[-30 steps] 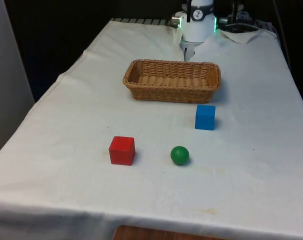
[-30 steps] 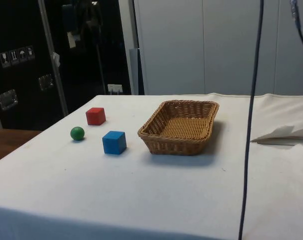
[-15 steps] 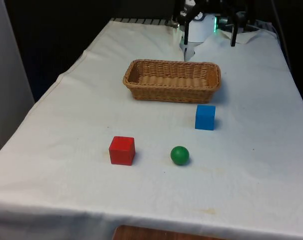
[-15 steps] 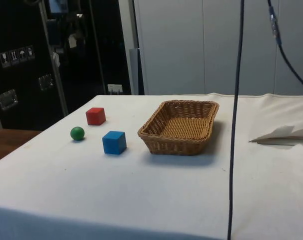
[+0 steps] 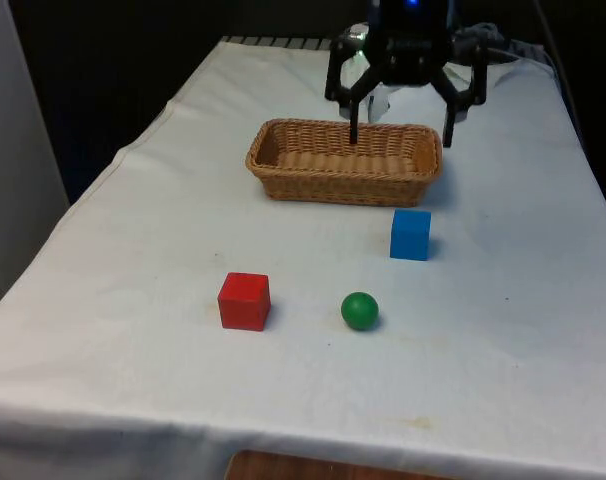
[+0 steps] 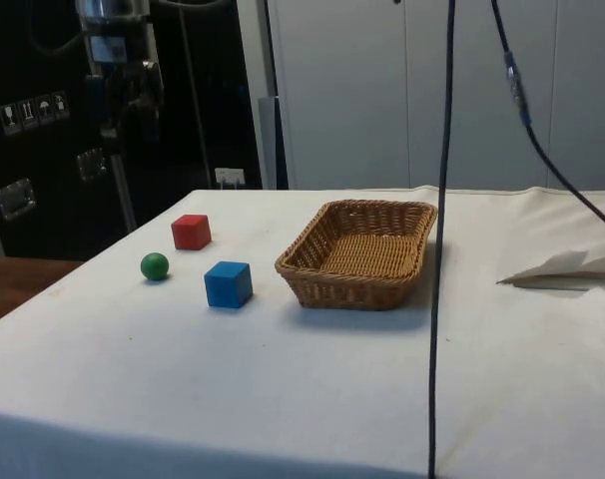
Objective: Place all non-red objects into the basket.
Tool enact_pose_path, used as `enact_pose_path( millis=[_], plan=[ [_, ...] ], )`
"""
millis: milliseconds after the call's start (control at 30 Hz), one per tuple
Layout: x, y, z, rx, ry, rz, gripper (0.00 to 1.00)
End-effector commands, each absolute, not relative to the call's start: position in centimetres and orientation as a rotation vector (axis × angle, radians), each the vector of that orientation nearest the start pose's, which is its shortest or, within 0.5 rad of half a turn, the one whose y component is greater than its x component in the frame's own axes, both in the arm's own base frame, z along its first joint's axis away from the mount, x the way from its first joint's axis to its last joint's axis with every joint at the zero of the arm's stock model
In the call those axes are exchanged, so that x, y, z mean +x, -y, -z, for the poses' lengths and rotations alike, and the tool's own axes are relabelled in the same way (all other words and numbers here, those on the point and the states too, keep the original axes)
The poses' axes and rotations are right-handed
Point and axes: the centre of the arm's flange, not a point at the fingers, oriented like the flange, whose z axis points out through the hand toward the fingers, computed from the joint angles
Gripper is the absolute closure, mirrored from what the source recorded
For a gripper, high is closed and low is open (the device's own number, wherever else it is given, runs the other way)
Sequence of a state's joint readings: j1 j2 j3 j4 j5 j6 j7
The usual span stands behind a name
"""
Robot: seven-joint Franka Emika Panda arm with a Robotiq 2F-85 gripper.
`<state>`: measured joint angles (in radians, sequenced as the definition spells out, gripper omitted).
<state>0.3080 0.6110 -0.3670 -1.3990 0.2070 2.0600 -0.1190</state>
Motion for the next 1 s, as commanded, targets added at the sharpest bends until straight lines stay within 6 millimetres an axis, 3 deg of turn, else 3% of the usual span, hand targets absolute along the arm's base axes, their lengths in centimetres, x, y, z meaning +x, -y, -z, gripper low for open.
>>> enact_pose_path(
  millis=[0,467,967],
  plan=[
    [72.6,-1.8,-37.1,-3.151,0.065,0.143,0.00],
    [74.0,-1.0,-33.7,-3.133,0.056,0.152,0.00],
    [74.1,-1.0,-32.9,-3.136,0.052,0.161,0.00]
  ],
)
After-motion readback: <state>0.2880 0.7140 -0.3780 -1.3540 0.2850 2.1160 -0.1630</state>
